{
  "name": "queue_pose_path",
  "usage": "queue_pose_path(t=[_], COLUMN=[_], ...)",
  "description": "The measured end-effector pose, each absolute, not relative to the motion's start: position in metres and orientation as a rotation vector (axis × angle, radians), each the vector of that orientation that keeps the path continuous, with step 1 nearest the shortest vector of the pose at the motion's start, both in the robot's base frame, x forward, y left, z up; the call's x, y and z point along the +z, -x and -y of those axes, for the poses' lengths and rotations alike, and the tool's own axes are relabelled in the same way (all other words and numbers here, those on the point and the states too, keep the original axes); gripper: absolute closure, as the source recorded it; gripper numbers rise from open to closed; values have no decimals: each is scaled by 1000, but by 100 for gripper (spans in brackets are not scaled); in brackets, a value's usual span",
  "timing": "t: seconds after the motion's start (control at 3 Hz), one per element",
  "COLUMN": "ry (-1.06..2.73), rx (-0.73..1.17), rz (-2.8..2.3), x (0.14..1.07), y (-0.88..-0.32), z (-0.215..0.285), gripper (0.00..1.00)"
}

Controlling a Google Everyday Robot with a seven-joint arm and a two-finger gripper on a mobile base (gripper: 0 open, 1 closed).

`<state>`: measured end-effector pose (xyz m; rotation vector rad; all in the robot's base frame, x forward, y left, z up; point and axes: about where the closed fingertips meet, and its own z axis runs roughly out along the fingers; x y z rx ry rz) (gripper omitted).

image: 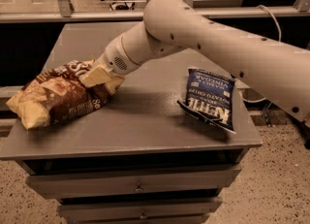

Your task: Move brown chip bag near redbull can

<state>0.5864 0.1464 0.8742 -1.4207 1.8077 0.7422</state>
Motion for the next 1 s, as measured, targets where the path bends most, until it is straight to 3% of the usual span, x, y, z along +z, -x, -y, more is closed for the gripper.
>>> queue_pose_path(t=[0.33,1.0], ry=[1342,1046], rx=[691,477], rz=[-1851,-1984], x=[891,932], y=[-603,-648], z=[-102,53], gripper=[100,100])
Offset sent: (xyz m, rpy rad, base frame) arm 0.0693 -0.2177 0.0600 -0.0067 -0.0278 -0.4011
